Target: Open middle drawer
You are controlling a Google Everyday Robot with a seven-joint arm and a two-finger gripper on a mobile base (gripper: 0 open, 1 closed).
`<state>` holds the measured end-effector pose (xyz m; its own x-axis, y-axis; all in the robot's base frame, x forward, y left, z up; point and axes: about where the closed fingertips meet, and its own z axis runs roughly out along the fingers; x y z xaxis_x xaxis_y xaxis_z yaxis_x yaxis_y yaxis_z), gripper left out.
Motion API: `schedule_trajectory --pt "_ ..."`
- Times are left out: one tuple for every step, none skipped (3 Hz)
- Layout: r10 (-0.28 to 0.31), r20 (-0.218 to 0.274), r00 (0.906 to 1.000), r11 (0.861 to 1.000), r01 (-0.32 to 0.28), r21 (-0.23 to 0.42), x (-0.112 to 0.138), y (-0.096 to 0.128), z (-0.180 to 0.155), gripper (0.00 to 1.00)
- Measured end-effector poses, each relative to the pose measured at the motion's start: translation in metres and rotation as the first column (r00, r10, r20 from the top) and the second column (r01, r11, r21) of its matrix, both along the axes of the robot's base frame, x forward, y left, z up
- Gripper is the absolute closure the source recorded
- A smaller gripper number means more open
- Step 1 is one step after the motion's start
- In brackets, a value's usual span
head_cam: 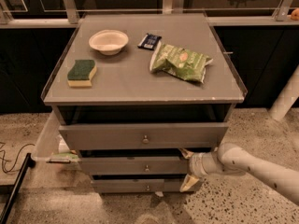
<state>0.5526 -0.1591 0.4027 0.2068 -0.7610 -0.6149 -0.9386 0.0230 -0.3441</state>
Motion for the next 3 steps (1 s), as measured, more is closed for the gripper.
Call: schedule_trajectory --pt "0.0 0.0 1.0 1.0 0.0 0.0 0.0 0.0 0.0 0.0" --pt "0.001 0.0 1.0 1.0 -0.001 0.0 0.0 0.0 0.0 0.19" --pt "0.026 0.014 0.9995 1.0 -0.027 0.014 0.004 0.011 0.011 0.43"
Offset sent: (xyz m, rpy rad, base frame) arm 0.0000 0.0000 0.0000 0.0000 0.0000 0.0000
